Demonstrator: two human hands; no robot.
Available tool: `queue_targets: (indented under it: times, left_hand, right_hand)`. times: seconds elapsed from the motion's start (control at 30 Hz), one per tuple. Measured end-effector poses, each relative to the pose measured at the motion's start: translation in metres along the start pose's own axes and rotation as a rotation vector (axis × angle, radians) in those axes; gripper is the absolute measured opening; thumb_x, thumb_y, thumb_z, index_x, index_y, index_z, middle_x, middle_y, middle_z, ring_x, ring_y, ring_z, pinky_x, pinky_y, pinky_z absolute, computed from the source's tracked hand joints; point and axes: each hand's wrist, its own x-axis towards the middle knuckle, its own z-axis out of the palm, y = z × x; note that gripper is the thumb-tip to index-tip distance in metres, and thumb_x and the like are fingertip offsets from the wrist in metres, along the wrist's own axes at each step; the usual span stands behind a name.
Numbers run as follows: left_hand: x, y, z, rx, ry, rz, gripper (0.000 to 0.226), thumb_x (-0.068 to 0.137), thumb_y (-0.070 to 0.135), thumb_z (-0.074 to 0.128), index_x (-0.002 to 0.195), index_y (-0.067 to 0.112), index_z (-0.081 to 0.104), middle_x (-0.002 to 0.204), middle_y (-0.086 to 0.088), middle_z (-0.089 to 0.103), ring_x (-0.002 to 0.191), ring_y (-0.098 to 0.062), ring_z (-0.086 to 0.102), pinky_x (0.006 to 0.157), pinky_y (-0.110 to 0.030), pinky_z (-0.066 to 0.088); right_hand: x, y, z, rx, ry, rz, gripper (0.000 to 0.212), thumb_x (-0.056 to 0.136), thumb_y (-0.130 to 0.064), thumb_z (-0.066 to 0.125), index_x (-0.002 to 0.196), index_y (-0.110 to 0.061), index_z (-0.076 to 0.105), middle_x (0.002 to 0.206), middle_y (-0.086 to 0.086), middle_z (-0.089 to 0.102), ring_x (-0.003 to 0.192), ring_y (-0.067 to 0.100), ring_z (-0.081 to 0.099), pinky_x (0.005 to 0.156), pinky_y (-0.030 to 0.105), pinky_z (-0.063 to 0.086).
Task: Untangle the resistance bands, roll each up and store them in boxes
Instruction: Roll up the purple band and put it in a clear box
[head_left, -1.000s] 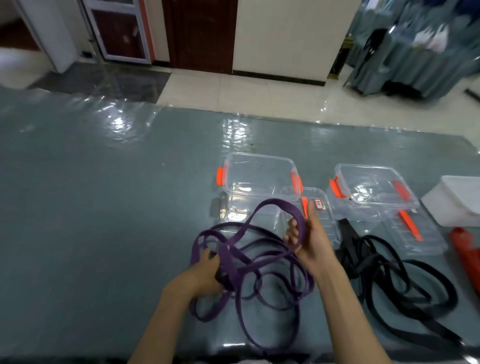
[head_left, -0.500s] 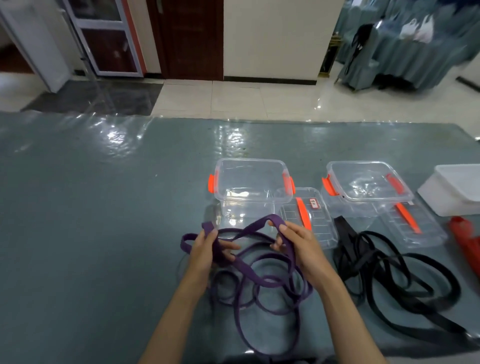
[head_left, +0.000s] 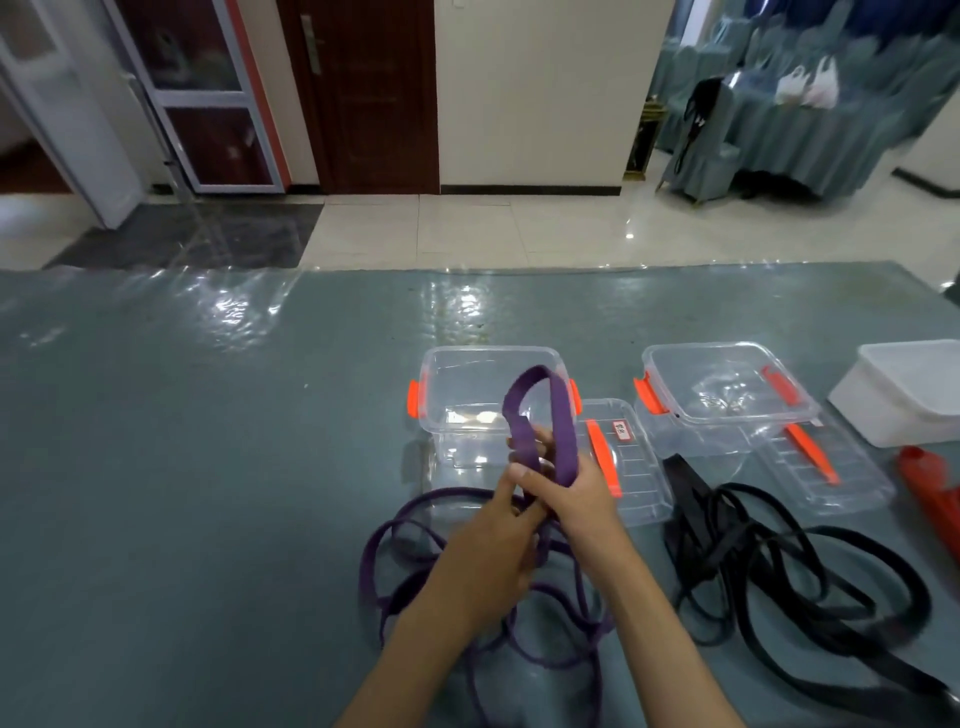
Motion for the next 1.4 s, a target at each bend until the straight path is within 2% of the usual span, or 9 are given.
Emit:
queue_targets:
  times: [0.13, 0.27, 0.4, 0.5, 0.6, 0.87, 1.0, 1.07, 1.4]
  left_hand:
    - [0.001, -0.013, -0.014, -0.516, -0.036, -0.043, 0.046, 0.096, 0.039, 0.068, 0.141, 0.040, 0.059, 0.165, 0.027, 0.024, 0.126, 0.007, 0.057, 0.101, -0.010, 0.046]
    - [0.015, -0.020, -0.031, -0.941, 0.308, -0.410, 0.011, 0.102, 0.037, 0.064, 0.103, 0.033, 0.075, 0.119, -0.002, 0.073, 0.104, -0.015, 0.075, 0.093, -0.038, 0.063]
    - [0.038, -0.026, -0.056, -1.259, 0.131, -0.659, 0.055, 0.096, 0.070, 0.055, 0.125, 0.026, 0.070, 0.118, -0.003, 0.078, 0.109, -0.022, 0.075, 0.098, -0.039, 0.059]
    - [0.054, -0.027, -0.073, -1.459, 0.264, -0.534, 0.040, 0.102, 0.041, 0.064, 0.131, 0.014, 0.065, 0.110, -0.011, 0.080, 0.096, -0.024, 0.079, 0.080, -0.032, 0.062]
    - [0.067, -0.024, -0.085, -1.331, 0.423, -0.348, 0.034, 0.110, 0.012, 0.047, 0.139, 0.026, 0.058, 0.111, -0.008, 0.080, 0.102, -0.026, 0.078, 0.084, -0.030, 0.062]
    - [0.060, -0.003, -0.064, -0.870, 0.221, 0.012, 0.054, 0.096, 0.060, 0.062, 0.147, 0.047, 0.049, 0.130, 0.016, 0.068, 0.126, -0.013, 0.065, 0.100, -0.028, 0.056]
    - [0.054, -0.002, -0.052, -0.515, 0.266, 0.092, 0.063, 0.079, 0.058, 0.085, 0.134, 0.048, 0.056, 0.122, 0.026, 0.067, 0.115, -0.005, 0.067, 0.097, -0.023, 0.054]
    - [0.050, -0.005, -0.053, -0.488, 0.293, 0.073, 0.057, 0.081, 0.048, 0.085, 0.132, 0.043, 0.060, 0.111, 0.026, 0.072, 0.106, -0.001, 0.069, 0.094, -0.019, 0.054]
    - [0.020, -0.013, -0.061, -0.546, 0.578, -0.024, 0.035, 0.085, 0.020, 0.088, 0.118, 0.018, 0.078, 0.106, 0.020, 0.078, 0.100, 0.000, 0.073, 0.090, -0.014, 0.054]
  right_hand:
    - [0.005, 0.008, -0.002, 0.021, 0.107, -0.056, 0.026, 0.098, -0.007, 0.069, 0.115, -0.025, 0.076, 0.111, 0.005, 0.080, 0.109, 0.030, 0.075, 0.088, 0.035, 0.063]
    - [0.006, 0.006, -0.004, 0.097, 0.073, -0.042, 0.031, 0.098, 0.001, 0.065, 0.125, -0.015, 0.071, 0.116, 0.014, 0.078, 0.113, 0.033, 0.073, 0.102, 0.048, 0.057]
    - [0.002, -0.005, 0.001, -0.031, -0.093, -0.121, 0.038, 0.098, 0.002, 0.066, 0.132, -0.016, 0.065, 0.117, 0.009, 0.078, 0.113, 0.027, 0.074, 0.090, 0.029, 0.060]
    - [0.004, -0.014, 0.004, -0.134, -0.159, -0.194, 0.046, 0.096, 0.010, 0.064, 0.135, -0.015, 0.063, 0.122, 0.004, 0.077, 0.117, 0.019, 0.072, 0.099, 0.029, 0.058]
    - [0.009, -0.018, 0.006, -0.279, -0.130, -0.181, 0.056, 0.093, 0.015, 0.059, 0.126, -0.029, 0.065, 0.120, -0.010, 0.073, 0.116, 0.009, 0.068, 0.093, 0.023, 0.055]
    - [0.012, -0.013, 0.016, -0.440, -0.163, -0.082, 0.024, 0.110, -0.020, 0.047, 0.114, -0.039, 0.061, 0.106, -0.025, 0.073, 0.106, -0.002, 0.068, 0.086, 0.018, 0.055]
    - [0.007, -0.002, 0.010, -0.724, -0.174, -0.049, 0.017, 0.105, -0.009, 0.049, 0.114, -0.020, 0.059, 0.106, -0.001, 0.067, 0.100, 0.022, 0.069, 0.085, 0.042, 0.060]
    - [0.003, 0.000, 0.014, -0.755, -0.231, -0.160, 0.027, 0.104, 0.000, 0.047, 0.123, -0.016, 0.056, 0.114, -0.002, 0.062, 0.105, 0.015, 0.065, 0.090, 0.034, 0.057]
    - [-0.023, -0.014, 0.011, -0.139, -0.191, -0.031, 0.045, 0.090, -0.038, 0.080, 0.125, -0.057, 0.061, 0.134, -0.007, 0.070, 0.122, 0.008, 0.069, 0.095, 0.031, 0.059]
